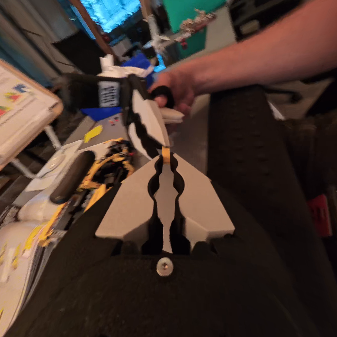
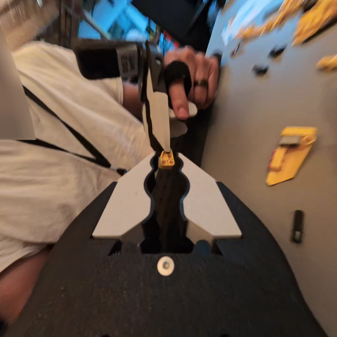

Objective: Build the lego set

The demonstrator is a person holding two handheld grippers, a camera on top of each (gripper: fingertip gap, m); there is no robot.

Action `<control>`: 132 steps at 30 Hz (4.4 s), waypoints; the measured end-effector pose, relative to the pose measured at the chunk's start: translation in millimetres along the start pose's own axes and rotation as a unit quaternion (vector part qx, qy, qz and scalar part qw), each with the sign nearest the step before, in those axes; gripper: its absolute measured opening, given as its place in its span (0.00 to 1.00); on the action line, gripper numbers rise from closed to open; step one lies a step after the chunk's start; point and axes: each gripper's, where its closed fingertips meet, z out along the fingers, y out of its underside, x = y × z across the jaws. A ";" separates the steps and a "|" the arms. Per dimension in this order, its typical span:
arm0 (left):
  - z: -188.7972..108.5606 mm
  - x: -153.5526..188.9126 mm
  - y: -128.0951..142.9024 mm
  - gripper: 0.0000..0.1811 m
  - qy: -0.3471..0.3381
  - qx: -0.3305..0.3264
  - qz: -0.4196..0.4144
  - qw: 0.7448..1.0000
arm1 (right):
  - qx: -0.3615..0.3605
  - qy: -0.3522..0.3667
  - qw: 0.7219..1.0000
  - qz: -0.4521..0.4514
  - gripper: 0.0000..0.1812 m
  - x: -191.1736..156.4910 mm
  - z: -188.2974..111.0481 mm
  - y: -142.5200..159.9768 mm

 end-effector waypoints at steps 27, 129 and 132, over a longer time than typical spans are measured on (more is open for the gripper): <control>-42.2 -99.2 9.7 0.04 -0.073 0.148 -0.447 0.879 | 0.147 0.503 0.803 -0.285 0.27 64.2 -16.3 -89.5; -33.0 -99.2 5.3 0.09 -0.368 -0.067 0.108 0.921 | 0.255 0.378 0.833 -0.312 0.08 10.5 -11.9 -105.0; -33.7 -98.7 3.1 0.10 -0.371 -0.064 0.117 0.919 | 0.261 0.356 0.848 -0.294 0.08 9.6 -10.7 -103.8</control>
